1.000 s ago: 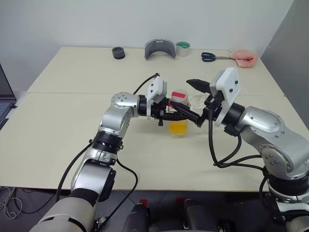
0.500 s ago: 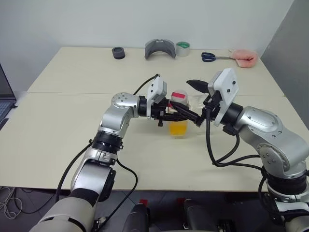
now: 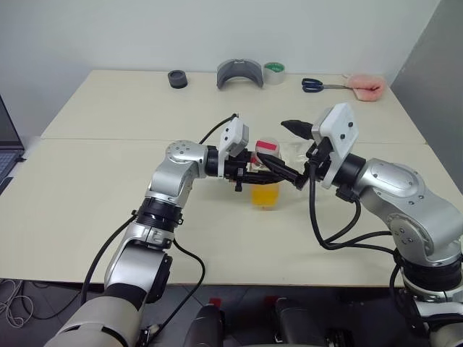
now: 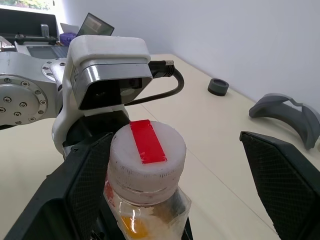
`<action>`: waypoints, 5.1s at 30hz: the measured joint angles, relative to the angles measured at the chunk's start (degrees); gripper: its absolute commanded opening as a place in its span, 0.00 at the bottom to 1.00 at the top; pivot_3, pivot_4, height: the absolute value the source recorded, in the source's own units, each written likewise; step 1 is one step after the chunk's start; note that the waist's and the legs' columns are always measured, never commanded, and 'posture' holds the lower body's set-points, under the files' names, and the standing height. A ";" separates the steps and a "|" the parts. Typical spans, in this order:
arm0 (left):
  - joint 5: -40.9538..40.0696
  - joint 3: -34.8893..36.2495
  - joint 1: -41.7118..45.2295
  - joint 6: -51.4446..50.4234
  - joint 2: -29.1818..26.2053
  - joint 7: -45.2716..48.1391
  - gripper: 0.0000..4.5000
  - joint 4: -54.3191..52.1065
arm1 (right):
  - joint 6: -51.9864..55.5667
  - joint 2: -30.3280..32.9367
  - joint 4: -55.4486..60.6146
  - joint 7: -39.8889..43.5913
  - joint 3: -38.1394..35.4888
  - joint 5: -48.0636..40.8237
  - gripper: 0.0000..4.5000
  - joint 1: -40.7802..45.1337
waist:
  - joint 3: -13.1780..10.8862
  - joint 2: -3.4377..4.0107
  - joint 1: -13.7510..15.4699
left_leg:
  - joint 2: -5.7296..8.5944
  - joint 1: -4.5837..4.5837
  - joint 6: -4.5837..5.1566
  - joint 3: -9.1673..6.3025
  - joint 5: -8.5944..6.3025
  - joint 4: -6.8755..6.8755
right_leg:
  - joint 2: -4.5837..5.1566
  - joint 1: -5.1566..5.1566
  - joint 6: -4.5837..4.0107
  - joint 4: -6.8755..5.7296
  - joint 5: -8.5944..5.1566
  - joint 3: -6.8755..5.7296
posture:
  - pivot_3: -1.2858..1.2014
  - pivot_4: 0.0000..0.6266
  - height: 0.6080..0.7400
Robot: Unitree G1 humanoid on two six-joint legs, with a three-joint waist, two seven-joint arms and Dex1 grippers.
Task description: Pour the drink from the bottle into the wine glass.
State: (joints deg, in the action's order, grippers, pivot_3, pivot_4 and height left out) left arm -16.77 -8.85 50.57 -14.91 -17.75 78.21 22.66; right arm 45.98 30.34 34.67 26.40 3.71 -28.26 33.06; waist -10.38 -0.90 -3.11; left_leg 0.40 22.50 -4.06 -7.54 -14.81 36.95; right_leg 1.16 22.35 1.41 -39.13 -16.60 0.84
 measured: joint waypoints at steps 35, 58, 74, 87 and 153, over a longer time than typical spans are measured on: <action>0.00 -0.53 -0.25 0.01 -0.23 0.04 0.39 -0.06 | 0.93 1.23 1.00 1.05 -2.02 -2.16 0.96 -1.12 | 0.00 0.00 0.01 | 0.00 0.00 0.00 0.00 0.00 0.00 | 0.00 0.00 0.00 0.00 0.00 0.00 | 0.52 0.24 1.00; 0.00 -0.53 -0.26 0.14 -0.44 0.07 0.39 -0.30 | 6.05 0.55 1.00 -0.01 -4.95 -11.49 0.96 -0.81 | 0.00 0.00 0.00 | 0.00 0.00 0.01 0.00 0.00 0.00 | 0.00 0.00 0.00 0.00 0.00 0.00 | 0.52 0.24 1.00; 0.00 -0.53 -0.40 0.44 -0.46 0.08 0.39 -0.30 | 7.72 1.68 -2.30 2.12 -4.93 -14.47 1.00 2.04 | 0.00 0.00 0.02 | 0.00 0.00 0.01 0.00 0.00 0.00 | 0.00 0.00 0.00 0.00 0.00 -0.01 | 0.52 0.24 1.00; 0.01 -0.86 -0.40 0.56 -0.48 0.17 0.39 -0.29 | 8.15 0.81 -6.00 2.38 -3.94 -14.33 1.00 3.20 | 0.00 0.00 0.00 | 0.00 0.00 0.01 0.00 0.00 0.00 | 0.00 0.00 0.00 0.00 0.00 0.00 | 0.52 0.24 1.00; 4.83 16.84 -5.13 -3.05 -7.42 -44.89 0.39 4.34 | -2.50 -0.26 -2.23 3.73 -4.87 -3.24 1.00 -8.49 | -0.04 -0.03 -0.28 | -0.09 -0.47 0.01 0.30 -0.01 -0.08 | -0.08 -0.06 0.01 -0.25 -0.02 0.28 | 0.52 0.24 1.00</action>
State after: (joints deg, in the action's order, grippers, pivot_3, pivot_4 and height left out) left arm -11.94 7.98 45.44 -17.97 -25.17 33.32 27.01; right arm 43.47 30.08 32.43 30.12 -1.16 -31.50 24.57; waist -10.42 -0.93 -3.39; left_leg 0.31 22.03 -4.05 -7.25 -14.82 36.87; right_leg 1.08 22.29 1.42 -39.38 -16.61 1.11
